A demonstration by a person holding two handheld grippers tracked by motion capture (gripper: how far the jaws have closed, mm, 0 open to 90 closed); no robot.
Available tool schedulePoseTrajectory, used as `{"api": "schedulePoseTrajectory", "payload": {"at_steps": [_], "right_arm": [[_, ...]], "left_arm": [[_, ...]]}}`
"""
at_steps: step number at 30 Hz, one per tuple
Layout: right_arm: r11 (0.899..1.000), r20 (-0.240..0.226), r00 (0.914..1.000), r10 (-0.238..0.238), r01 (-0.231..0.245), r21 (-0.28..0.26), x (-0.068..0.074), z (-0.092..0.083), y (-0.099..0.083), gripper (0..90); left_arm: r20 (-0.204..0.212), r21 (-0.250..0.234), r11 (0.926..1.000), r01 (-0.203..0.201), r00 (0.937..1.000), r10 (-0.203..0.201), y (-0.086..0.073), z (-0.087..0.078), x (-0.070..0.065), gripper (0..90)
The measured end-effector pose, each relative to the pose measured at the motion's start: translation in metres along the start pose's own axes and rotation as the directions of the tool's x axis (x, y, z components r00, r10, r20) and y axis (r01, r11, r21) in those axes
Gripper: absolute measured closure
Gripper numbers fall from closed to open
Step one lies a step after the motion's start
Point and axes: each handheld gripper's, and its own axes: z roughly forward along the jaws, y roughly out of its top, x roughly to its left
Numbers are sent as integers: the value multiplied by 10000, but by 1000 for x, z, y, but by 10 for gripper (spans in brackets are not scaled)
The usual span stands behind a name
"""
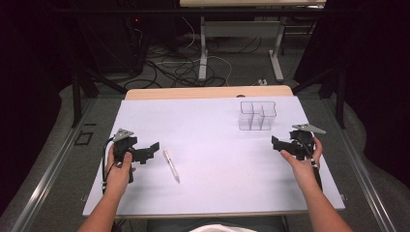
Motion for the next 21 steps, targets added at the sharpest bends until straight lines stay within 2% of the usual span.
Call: {"api": "schedulePoseTrajectory", "payload": {"at_steps": [3,6,8,12,13,15,21], "right_arm": [[9998,-225,9996,-164,166,66,2,-2,1,154],[9991,-167,9990,-406,407,94,7,-5,4,152],[9993,-289,9989,-358,360,70,8,-6,7,156],[9976,-443,9969,-657,667,201,13,-4,11,187],[9975,-444,9969,-652,663,252,15,-3,11,193],[9970,-534,9962,-682,699,323,16,-1,11,197],[9978,-679,9970,-373,408,516,15,1,15,242]], "left_arm": [[161,144,9999,-12,9999,9,0,0,-3,3],[209,49,10000,-75,9998,74,0,0,-5,3],[212,64,9999,-109,9997,107,-1,-2,-6,3],[231,54,10000,-52,9997,51,0,-4,-5,3],[216,-82,10000,-24,9998,26,-1,-3,-5,3],[204,22,10000,-52,9998,51,0,-4,-5,3],[131,-57,9999,-156,9998,157,-1,-2,-7,3]]}}
